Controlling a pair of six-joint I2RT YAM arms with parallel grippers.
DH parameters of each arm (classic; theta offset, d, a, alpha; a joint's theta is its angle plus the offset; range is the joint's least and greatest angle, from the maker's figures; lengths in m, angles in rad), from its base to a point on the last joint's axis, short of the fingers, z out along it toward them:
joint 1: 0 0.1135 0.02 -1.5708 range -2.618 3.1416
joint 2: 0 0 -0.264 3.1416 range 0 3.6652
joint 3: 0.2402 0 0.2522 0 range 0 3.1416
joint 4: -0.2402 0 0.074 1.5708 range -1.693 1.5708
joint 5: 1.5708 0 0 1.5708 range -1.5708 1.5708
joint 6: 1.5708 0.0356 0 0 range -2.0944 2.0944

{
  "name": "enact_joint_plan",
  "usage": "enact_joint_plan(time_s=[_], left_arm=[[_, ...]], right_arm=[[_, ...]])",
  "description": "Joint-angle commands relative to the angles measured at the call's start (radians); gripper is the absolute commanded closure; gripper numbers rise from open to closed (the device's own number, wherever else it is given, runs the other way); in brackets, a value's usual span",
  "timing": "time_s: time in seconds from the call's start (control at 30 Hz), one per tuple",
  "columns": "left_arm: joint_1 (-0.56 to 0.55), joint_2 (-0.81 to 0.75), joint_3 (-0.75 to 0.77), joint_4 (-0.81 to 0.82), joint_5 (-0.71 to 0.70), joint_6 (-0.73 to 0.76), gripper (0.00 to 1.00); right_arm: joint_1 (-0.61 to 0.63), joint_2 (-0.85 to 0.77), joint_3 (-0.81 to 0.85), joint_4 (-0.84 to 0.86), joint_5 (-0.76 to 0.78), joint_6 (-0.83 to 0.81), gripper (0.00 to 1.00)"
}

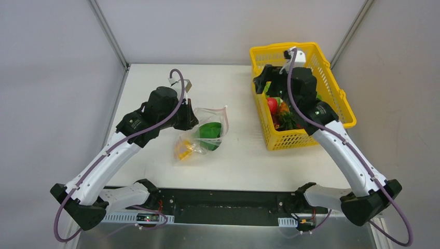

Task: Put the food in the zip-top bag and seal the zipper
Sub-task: Pick up the fake vegetable from the bin.

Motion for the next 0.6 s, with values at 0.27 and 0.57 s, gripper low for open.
enact_joint_plan(time_s=[0.27, 0.57], left_arm=[[-0.009, -0.053, -0.047, 0.079, 0.050, -0.022, 1.00], [-0.010, -0.055, -0.049, 0.086, 0.066, -0.011, 1.00]], right_arm=[[-0.512, 0.241, 0.143, -0.276, 0.048, 0.018, 0.16], [-0.584, 0.475, 0.307, -0.246, -0.040, 0.024, 0.15]])
